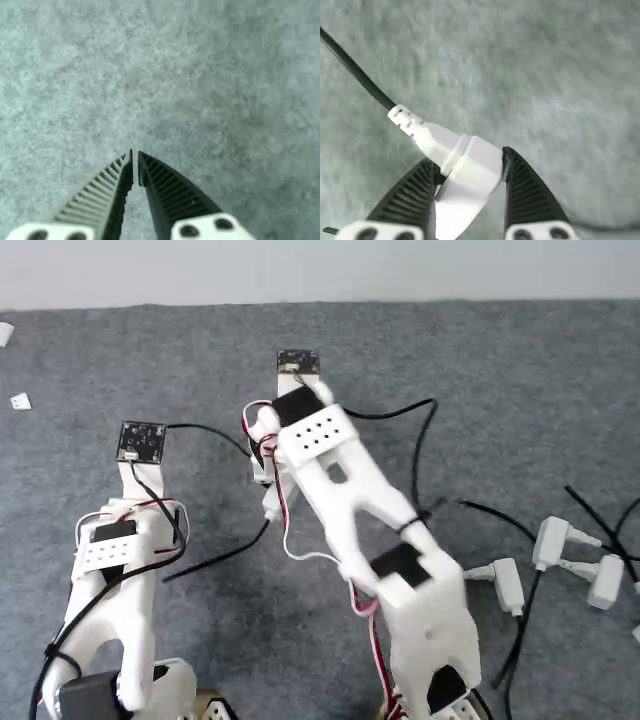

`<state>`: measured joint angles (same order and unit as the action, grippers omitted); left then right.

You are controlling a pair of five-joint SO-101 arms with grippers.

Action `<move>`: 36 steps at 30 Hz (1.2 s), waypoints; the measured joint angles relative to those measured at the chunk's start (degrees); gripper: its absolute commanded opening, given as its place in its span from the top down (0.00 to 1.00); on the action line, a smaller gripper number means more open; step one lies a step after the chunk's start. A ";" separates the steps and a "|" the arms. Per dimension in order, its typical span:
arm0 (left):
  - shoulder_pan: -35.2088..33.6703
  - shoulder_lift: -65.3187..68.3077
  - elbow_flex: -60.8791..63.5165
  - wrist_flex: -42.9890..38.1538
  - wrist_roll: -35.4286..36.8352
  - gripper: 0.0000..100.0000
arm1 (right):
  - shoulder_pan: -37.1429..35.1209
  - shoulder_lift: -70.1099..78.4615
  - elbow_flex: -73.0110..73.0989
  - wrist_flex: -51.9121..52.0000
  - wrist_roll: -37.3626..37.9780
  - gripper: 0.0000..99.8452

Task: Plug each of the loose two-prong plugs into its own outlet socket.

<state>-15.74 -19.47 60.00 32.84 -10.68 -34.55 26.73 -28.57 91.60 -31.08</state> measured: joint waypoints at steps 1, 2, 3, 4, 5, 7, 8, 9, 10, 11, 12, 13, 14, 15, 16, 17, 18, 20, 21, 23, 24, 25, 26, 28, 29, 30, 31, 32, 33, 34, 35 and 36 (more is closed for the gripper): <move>0.00 0.00 0.00 -0.70 0.79 0.99 | 0.00 -3.34 2.81 0.18 0.79 0.99; 0.00 0.00 0.00 -1.14 1.41 0.99 | 0.00 -7.03 5.89 -0.09 1.58 0.99; 0.00 0.00 0.00 -1.49 1.85 0.99 | 0.18 -10.81 9.41 -1.41 2.37 0.99; -0.09 0.00 0.00 -1.67 2.11 0.99 | 0.62 -14.68 13.45 -3.16 3.43 0.99; -0.09 0.00 0.00 -1.85 2.29 0.99 | 1.14 -18.73 17.67 -5.27 4.84 0.99; -0.09 0.00 0.00 -2.20 2.46 0.99 | 2.55 -26.81 26.55 -10.20 7.91 0.99; -0.09 0.00 0.00 -2.73 2.55 0.99 | 3.34 -31.03 30.77 -12.40 9.32 0.99; -0.09 0.00 0.00 -3.25 2.64 0.99 | 4.31 -35.16 34.73 -14.07 10.90 0.99; -0.09 0.00 0.00 -3.60 2.64 0.99 | 5.54 -39.12 38.51 -15.30 12.40 0.99; -0.09 0.00 0.00 -3.96 2.64 0.99 | 7.03 -42.99 41.76 -16.35 13.98 0.99; -0.09 0.00 0.00 -4.13 2.64 0.99 | 8.97 -46.42 44.92 -17.41 15.38 0.99; -0.09 0.00 0.00 -4.13 2.81 0.99 | 11.34 -49.49 47.65 -18.55 16.70 0.99; -0.09 0.00 0.00 -4.13 2.81 0.99 | 14.15 -51.78 50.02 -19.60 17.85 0.99; -0.09 0.00 0.00 -4.13 2.81 0.99 | 17.41 -53.45 52.31 -20.66 18.90 0.99; -0.09 0.00 0.00 -4.13 2.81 0.99 | 20.84 -54.33 54.33 -21.45 19.78 0.99; -0.09 0.00 0.00 -4.13 2.81 0.99 | 24.53 -54.77 56.18 -22.24 20.57 0.99; -0.09 0.00 0.00 -4.13 2.81 0.99 | 28.22 -54.95 57.93 -23.12 21.36 0.99; 0.00 0.00 0.00 -4.13 2.81 0.99 | 35.60 -54.95 61.54 -25.49 23.38 0.99; 0.00 0.00 0.00 -4.13 2.81 0.99 | 39.38 -54.95 63.30 -26.81 24.44 0.99; 0.00 0.00 0.00 -4.13 2.81 0.99 | 46.86 -54.95 66.90 -30.24 25.93 0.99; 0.00 0.00 0.00 -4.13 2.81 0.99 | 50.20 -54.95 68.84 -32.18 26.73 0.99; 0.00 0.00 0.00 -4.13 2.81 0.99 | 53.10 -54.95 70.59 -34.02 27.34 0.99; 0.00 0.00 0.00 -4.13 2.81 0.99 | 55.38 -54.95 72.18 -35.87 27.69 0.99; 0.00 -1.41 0.18 -4.13 2.81 0.98 | 58.81 -54.95 74.73 -39.38 28.13 0.96; 0.00 -2.55 0.97 -4.13 2.81 0.98 | 59.96 -54.95 75.34 -40.44 28.13 0.92; 0.00 -4.04 2.11 -4.13 2.81 0.98 | 60.66 -54.95 75.43 -40.79 28.13 0.87; 0.00 -5.54 3.34 -4.31 2.81 0.98 | 61.27 -54.95 75.52 -40.97 28.22 0.81; 0.09 -7.30 4.84 -4.84 2.81 0.98 | 61.80 -54.95 75.52 -40.97 28.31 0.76; 0.09 -9.23 6.33 -5.36 2.81 0.98 | 62.33 -54.95 75.52 -40.70 28.40 0.72; 0.09 -11.25 7.91 -5.80 2.81 0.98 | 62.51 -54.95 75.52 -40.09 28.48 0.68; 0.09 -13.36 9.49 -6.07 2.81 0.98 | 62.77 -54.95 75.52 -39.30 28.48 0.66; 0.09 -15.56 11.08 -6.07 2.81 0.98 | 63.03 -55.30 75.52 -38.24 28.48 0.66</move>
<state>-15.65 -35.03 71.08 26.77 -7.87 28.48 -28.57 46.95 53.36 -2.59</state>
